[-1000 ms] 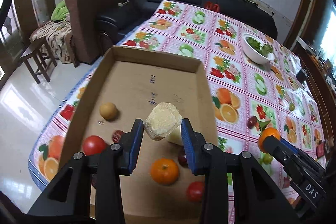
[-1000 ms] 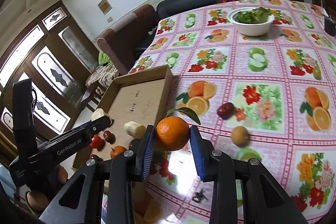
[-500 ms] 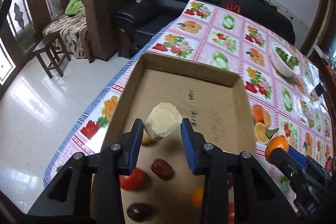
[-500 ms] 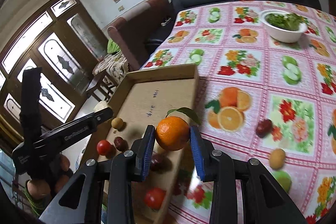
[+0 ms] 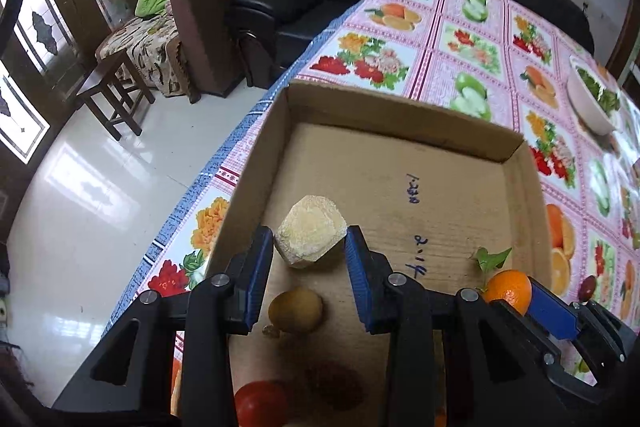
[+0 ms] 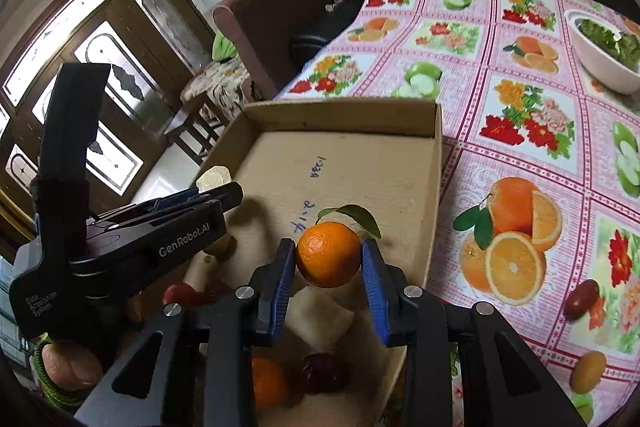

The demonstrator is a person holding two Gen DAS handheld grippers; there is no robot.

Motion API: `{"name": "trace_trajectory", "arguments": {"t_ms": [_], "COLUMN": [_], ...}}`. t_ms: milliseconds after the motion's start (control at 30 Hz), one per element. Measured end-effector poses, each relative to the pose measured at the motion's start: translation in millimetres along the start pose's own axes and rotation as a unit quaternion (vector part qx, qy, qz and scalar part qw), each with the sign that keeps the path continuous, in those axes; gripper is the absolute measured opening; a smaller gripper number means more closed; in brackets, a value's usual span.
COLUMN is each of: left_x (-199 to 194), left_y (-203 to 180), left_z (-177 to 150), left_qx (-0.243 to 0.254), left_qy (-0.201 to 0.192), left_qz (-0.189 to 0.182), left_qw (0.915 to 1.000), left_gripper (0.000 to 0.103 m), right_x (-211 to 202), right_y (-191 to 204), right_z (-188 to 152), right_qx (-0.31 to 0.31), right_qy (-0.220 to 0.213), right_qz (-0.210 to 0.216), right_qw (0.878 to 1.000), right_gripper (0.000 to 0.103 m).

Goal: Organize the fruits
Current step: 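Open the left tool to drop the cube while the right tool releases the mandarin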

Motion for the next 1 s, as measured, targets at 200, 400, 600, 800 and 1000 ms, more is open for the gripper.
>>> {"name": "trace_trajectory", "arguments": {"t_ms": [200, 400, 600, 800, 1000], "left_x": [15, 8, -15, -43, -63], "left_y": [-7, -8, 1, 7, 6], "left_z": [-4, -7, -9, -15, -24], "left_qx": [0.014, 0.017, -0.003, -0.023, -0.028], "left_qy": [0.03, 0.023, -0.001, -0.035, -0.054], "left_qz": [0.001, 0.003, -0.006, -0.01, -0.017], "left_qw": [0.9995, 0.9996, 1.0, 0.9991, 0.998], "left_gripper": [0.035, 0.035, 0.039, 0.04, 0.04], "right_x": [15, 16, 9, -16, -43], "right_y": [-3, 0, 2, 4, 3], "right_z": [-3, -6, -6, -9, -19], "right_qx": [-0.007, -0.022, -0.022, -0.018, -0.01], "right_qy": [0.02, 0.024, 0.018, -0.007, -0.025], "right_qz": [-0.01, -0.023, -0.022, -0.021, -0.016], "right_qw": [1.0, 0.999, 0.999, 1.0, 1.0], "right_gripper": [0.034, 0.035, 0.049, 0.052, 0.052]}}
Point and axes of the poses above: each gripper's, at about its wrist camera, not at the fingertips, and x roughly the way its jaws point, y to its left, z to its top, the point moved 6 cm from there along x, roughly the way its jaws point, and after that the axes turned 6 degrees about x, right-handed, at the moved point
